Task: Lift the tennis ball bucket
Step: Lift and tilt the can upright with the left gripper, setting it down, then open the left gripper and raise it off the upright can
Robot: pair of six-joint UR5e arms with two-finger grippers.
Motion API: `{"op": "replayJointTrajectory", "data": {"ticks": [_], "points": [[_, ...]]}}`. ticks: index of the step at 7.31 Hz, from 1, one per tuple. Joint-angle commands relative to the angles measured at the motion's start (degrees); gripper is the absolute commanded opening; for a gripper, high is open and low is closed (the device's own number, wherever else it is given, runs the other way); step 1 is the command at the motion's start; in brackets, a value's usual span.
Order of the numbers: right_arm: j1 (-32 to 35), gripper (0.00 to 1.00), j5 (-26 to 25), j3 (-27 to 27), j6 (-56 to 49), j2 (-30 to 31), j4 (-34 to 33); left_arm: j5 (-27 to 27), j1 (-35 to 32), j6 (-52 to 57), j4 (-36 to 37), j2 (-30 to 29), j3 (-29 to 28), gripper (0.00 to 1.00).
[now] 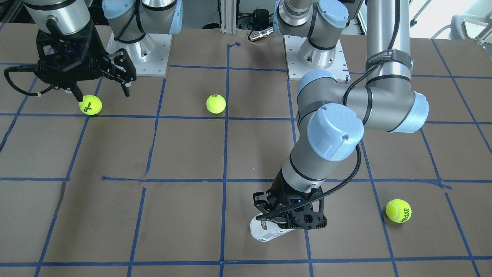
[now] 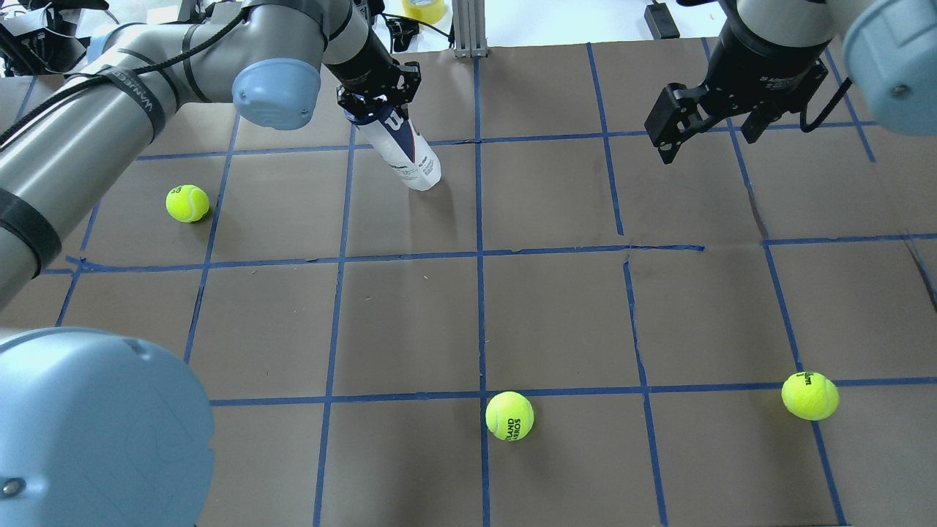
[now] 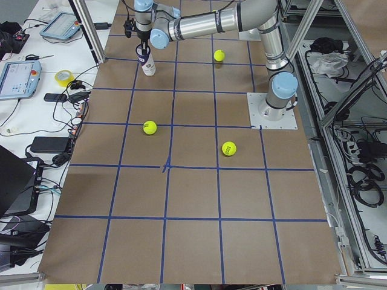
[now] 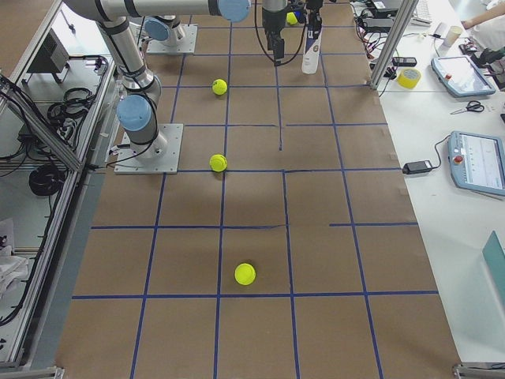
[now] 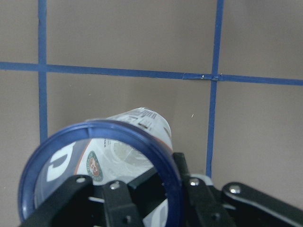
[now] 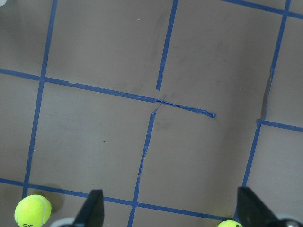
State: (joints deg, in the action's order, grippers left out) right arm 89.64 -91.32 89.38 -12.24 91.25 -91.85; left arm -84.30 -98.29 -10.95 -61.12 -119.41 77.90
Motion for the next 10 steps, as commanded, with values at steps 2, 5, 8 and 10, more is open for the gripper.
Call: {"op": "replayJointTrajectory", "data": {"ticks": [2,5,8,10], "points": [[0.01,1.00,0.00,0.01,-0.07,-0.02,0.00,-4.73,-2.07,-0.66,-0.66,0.15,0.23,0.00],[-0.08,1.00,0.00,0.01,-0.07,-0.02,0.00,-4.20,-2.69,-2.75,-1.11,0.50,0.32,0.89],[0.01,1.00,0.00,0.01,-0.07,0.06,0.00,-4.11,-2.52,-4.79,-6.61,4.17,-0.30,1.00],[-0.08,1.00,-0.09,0.01,-0.07,-0.02,0.00,-4.55,-1.82,-4.00,-11.97,8.12,-1.08,1.00]]}}
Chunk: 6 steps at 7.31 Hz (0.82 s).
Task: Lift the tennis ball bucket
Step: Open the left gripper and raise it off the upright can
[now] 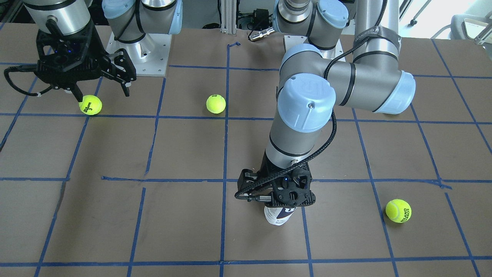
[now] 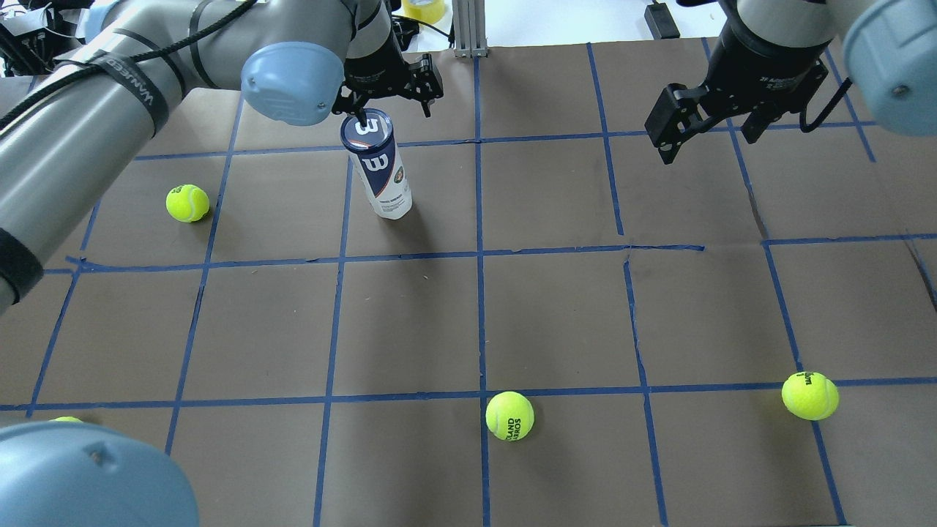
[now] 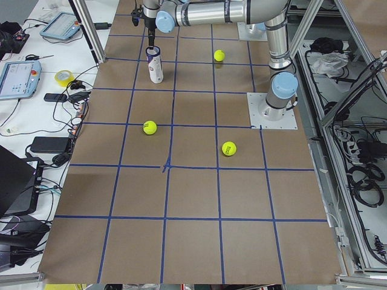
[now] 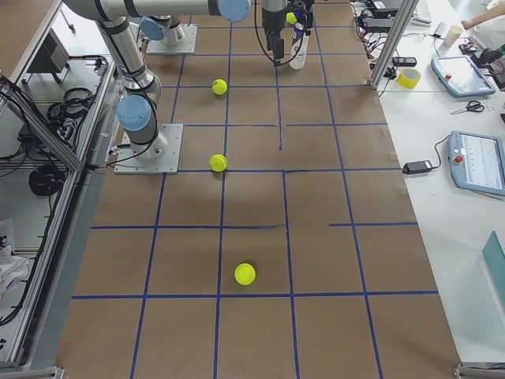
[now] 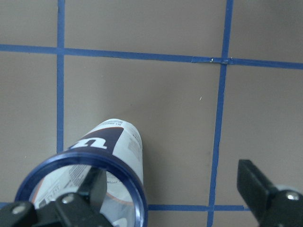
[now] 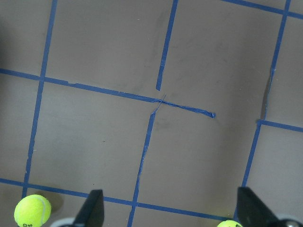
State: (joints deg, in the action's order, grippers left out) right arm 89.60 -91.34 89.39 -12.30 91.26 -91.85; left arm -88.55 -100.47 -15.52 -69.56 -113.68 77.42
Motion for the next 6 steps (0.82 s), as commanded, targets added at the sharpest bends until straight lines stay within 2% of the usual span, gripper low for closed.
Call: {"op": "replayJointTrajectory", "data": {"ticks": [1,4,6], "points": [[-0.04,1.00,0.02,0.00,0.00,-0.03,0.00,-0.48,1.23,2.58,-8.09,4.33,-1.74,1.00],[-0.03,1.00,-0.07,0.00,0.00,-0.03,0.09,-2.68,7.98,17.85,-19.16,11.53,-0.61,1.00],[-0.03,1.00,-0.07,0.00,0.00,-0.02,0.00,-2.42,12.91,20.16,-21.93,16.45,-0.35,1.00]]}}
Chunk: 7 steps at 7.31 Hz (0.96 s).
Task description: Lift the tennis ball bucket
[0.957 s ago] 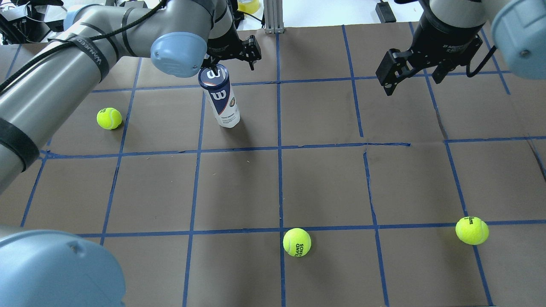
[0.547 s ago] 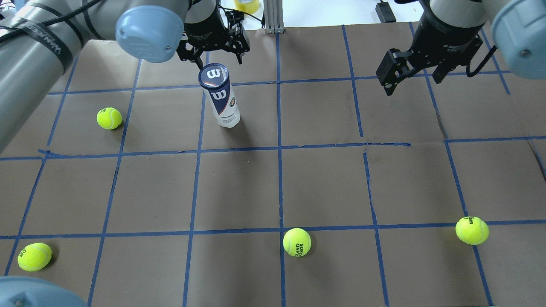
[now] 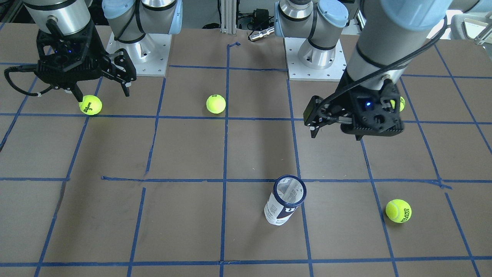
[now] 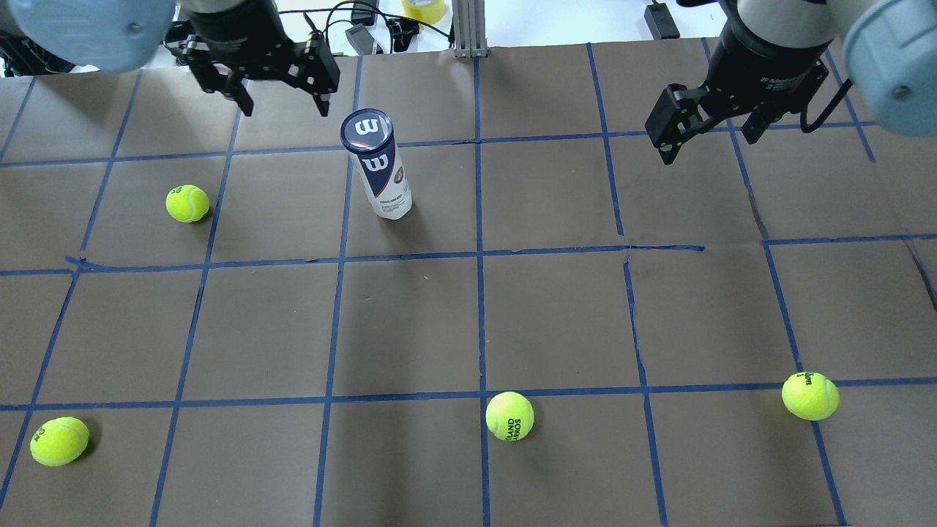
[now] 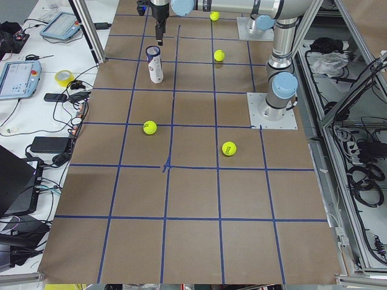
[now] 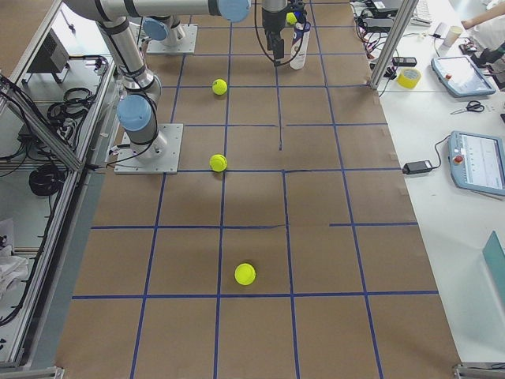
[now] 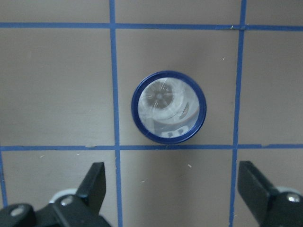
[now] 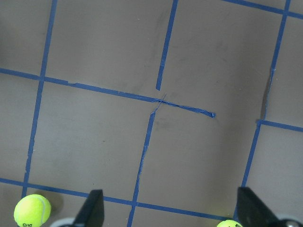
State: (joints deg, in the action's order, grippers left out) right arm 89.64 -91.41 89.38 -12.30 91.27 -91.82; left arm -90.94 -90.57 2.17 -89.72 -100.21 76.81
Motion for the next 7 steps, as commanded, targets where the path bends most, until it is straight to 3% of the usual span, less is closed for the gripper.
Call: {"op": "replayJointTrajectory", "data": {"ticks": [1,3,7], "points": [[0.01,1.00,0.00,0.00,0.00,-0.04,-0.02,-0.29,4.16,3.19,-1.94,4.66,2.79,1.00],[0.18,1.00,0.09,0.00,1.57,-0.04,-0.20,2.33,4.87,5.54,-0.90,7.21,8.34,1.00],[0.36,1.00,1.32,-0.26,13.95,0.40,0.42,2.61,5.05,7.85,-1.16,8.89,9.76,1.00]]}}
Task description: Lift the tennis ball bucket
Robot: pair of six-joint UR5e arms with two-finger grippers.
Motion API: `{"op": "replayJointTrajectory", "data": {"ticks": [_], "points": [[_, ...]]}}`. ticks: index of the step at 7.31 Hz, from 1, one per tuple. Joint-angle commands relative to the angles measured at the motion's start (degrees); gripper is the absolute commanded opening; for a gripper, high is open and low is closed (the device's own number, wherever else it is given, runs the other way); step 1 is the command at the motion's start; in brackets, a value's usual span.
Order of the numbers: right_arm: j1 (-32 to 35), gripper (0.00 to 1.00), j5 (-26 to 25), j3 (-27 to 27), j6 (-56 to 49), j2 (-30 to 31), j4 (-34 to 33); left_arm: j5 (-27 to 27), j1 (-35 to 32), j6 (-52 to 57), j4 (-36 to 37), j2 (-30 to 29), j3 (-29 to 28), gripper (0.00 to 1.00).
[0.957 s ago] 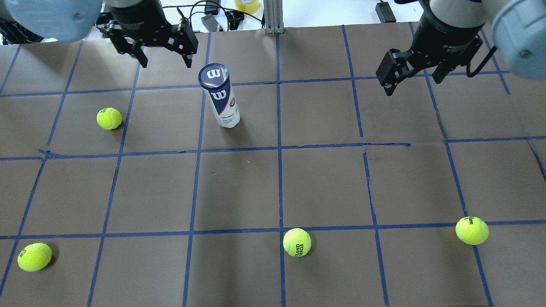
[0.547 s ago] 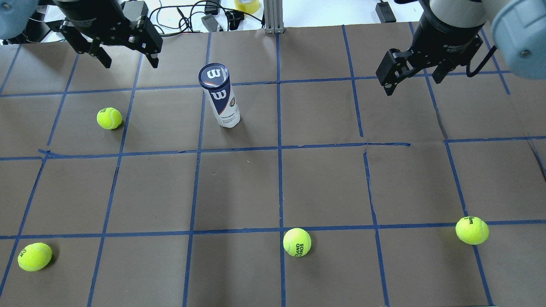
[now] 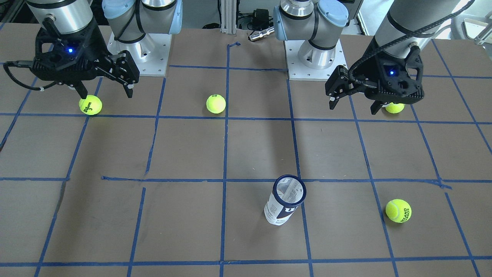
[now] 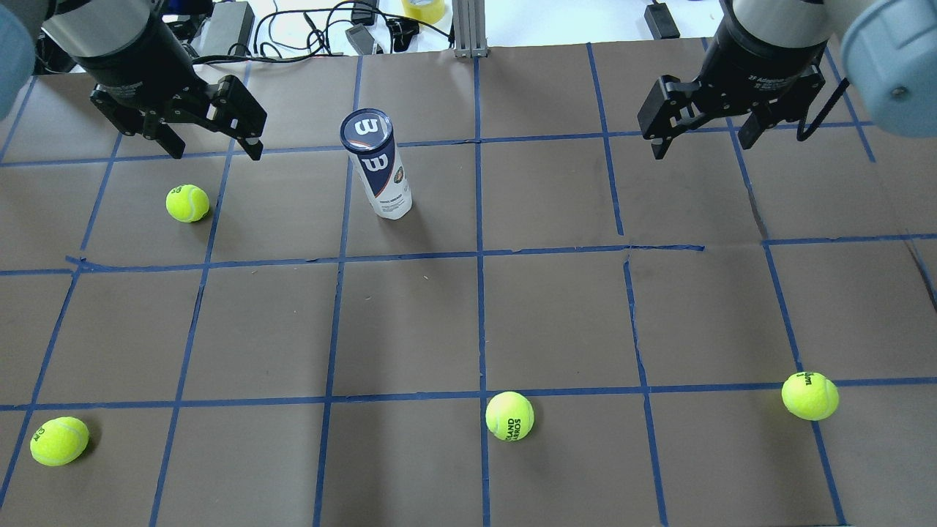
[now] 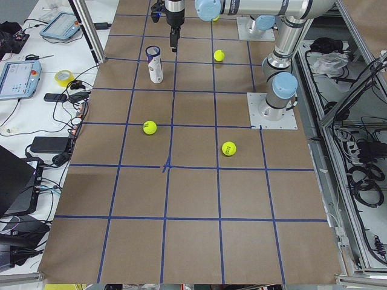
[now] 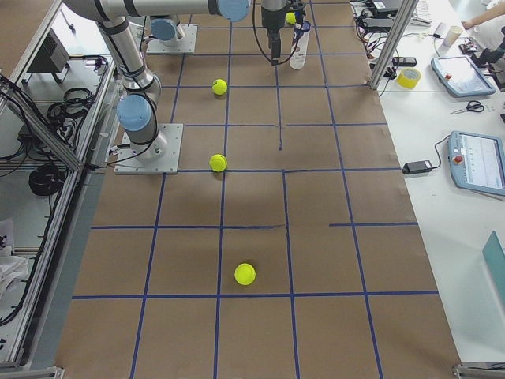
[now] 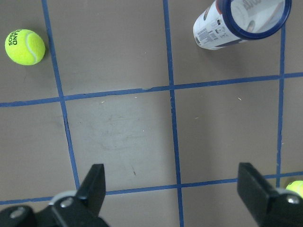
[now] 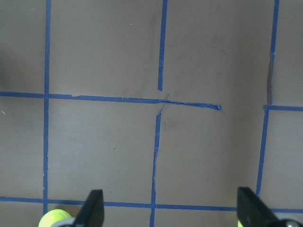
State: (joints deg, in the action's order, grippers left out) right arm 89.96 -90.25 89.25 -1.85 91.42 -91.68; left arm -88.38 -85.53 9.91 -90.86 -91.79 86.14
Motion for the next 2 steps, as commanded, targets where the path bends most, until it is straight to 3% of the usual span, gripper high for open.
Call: {"op": "replayJointTrajectory", "data": {"ticks": [1,2], "points": [[-0.05,1.00,0.08,-0.04,3.35,0.25,0.19,0.05,0.01,0.11,-0.02,0.65,0.52,1.00],[-0.05,1.00,0.08,-0.04,3.09,0.16,-0.16,-0.12,0.10,0.11,-0.11,0.74,0.61,1.00]]}}
